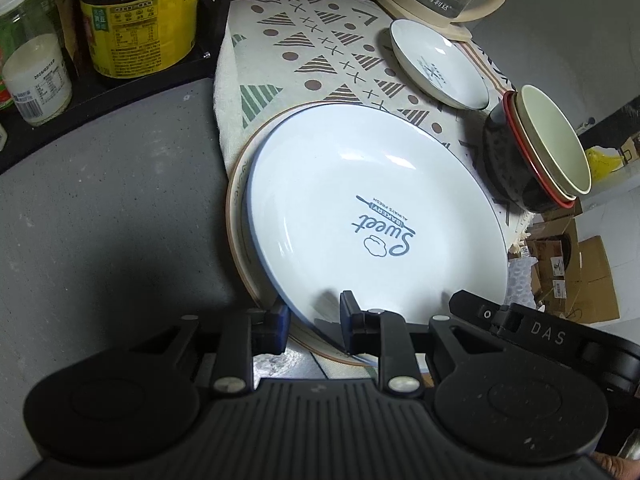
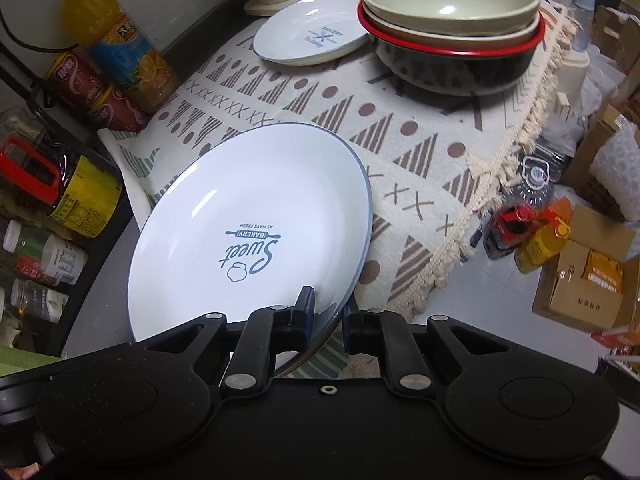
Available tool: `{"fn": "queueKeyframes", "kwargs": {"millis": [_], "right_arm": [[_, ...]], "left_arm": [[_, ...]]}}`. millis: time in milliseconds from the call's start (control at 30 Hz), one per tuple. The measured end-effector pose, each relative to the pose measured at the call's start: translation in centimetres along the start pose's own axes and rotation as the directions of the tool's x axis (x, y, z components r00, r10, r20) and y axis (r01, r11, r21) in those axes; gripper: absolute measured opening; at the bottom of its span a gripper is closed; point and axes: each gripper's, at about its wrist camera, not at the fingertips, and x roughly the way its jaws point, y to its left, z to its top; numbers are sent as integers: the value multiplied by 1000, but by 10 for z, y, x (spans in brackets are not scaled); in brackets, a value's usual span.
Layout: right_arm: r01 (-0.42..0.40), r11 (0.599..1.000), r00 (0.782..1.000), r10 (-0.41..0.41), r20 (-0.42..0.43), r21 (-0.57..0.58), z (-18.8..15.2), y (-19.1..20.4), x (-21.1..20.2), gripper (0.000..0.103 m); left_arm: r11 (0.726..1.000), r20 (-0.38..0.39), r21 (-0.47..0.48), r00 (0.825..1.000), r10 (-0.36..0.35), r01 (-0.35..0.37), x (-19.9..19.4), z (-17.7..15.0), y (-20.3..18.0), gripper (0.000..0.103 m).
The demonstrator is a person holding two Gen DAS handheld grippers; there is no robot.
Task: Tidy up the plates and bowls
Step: 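Lower the 'Sweet' plate onto the large white plate and open the right gripper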
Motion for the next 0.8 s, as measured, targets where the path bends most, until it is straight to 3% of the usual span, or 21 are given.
{"fn": "queueKeyframes", "kwargs": {"millis": [567, 800], "right_arm": [[8, 999, 998, -5, -63, 45, -6, -1, 14, 16], [4, 1000, 999, -3, -36, 14, 0, -1, 9, 25]], "left_arm": [[997, -13, -32, 998, 66, -67, -2, 5, 20, 24], [997, 15, -25, 997, 78, -77, -7, 9, 15, 24]]}}
